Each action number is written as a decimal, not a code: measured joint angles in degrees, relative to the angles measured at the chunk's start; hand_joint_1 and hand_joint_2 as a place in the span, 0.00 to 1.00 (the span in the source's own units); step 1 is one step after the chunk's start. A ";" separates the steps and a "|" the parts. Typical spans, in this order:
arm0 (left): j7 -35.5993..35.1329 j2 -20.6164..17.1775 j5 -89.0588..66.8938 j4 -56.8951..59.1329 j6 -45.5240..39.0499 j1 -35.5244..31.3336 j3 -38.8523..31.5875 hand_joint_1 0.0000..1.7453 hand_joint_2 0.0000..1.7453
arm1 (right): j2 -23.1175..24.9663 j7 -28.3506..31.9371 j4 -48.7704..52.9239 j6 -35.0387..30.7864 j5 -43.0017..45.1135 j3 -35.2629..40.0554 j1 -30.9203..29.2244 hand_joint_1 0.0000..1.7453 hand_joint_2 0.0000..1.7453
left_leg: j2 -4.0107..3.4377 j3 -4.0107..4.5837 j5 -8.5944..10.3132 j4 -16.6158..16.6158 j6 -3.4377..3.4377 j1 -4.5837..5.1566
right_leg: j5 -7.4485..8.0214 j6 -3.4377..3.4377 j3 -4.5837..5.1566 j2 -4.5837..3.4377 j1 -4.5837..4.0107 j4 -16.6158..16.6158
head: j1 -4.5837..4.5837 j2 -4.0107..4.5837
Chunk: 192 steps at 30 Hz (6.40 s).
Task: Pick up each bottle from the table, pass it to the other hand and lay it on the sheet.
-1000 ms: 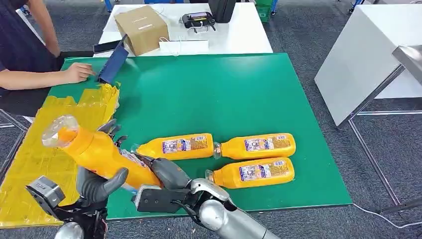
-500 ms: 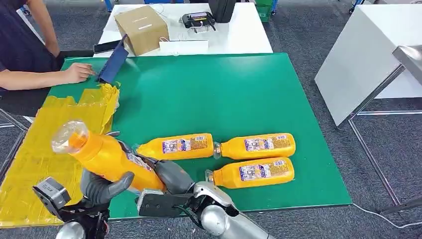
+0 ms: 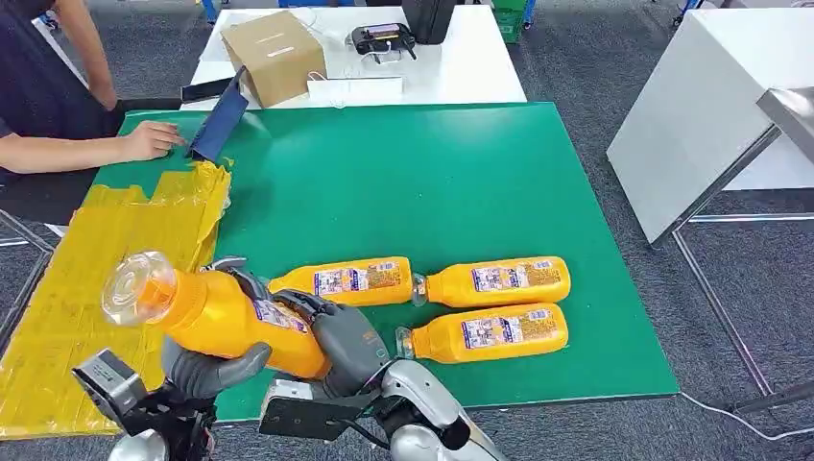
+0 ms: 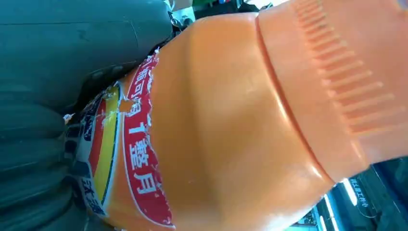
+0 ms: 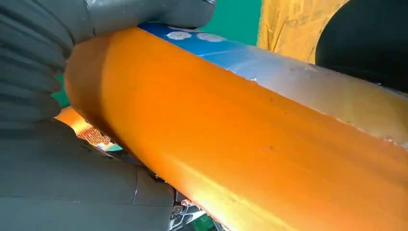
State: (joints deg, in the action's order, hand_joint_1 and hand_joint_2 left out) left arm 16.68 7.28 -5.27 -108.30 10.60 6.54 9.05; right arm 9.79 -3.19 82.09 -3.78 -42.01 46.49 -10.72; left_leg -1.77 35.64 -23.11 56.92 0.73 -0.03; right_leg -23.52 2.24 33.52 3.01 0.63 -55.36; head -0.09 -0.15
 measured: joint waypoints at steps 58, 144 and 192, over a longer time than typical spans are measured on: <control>-6.91 -14.97 -76.06 29.51 -34.82 -16.90 -10.32 1.00 1.00 | -4.92 -3.61 -19.96 4.87 11.50 -18.45 -19.02 0.00 0.00 | 0.25 0.70 0.79 0.01 -0.02 0.02 | 0.56 -0.02 0.66 0.21 -0.03 -0.19 | 0.00 0.00; 20.74 -30.84 -5.92 40.67 20.74 -24.32 10.29 0.00 0.00 | 5.22 -4.72 -62.53 4.74 -24.72 6.40 -34.64 1.00 1.00 | 0.33 0.55 1.00 0.01 -0.34 0.07 | 0.42 -0.28 0.80 0.36 0.02 -0.69 | 0.02 0.00; 2.60 -6.47 11.56 13.94 11.08 -12.89 -3.32 0.00 1.00 | 5.97 14.27 -15.23 -15.84 1.40 -26.32 -13.70 1.00 1.00 | 0.40 0.86 0.93 0.01 -0.35 0.11 | 0.46 -0.17 1.03 0.34 0.02 -0.65 | 0.00 0.00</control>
State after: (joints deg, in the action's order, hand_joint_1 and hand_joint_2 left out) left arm 19.28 0.81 6.30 -94.36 21.68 -6.34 5.73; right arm 15.76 11.08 66.87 -19.63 -40.61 20.17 -24.42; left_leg -1.37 36.50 -22.19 56.94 0.38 0.08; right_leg -23.06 2.07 34.56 3.35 0.65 -56.00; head -0.09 -0.15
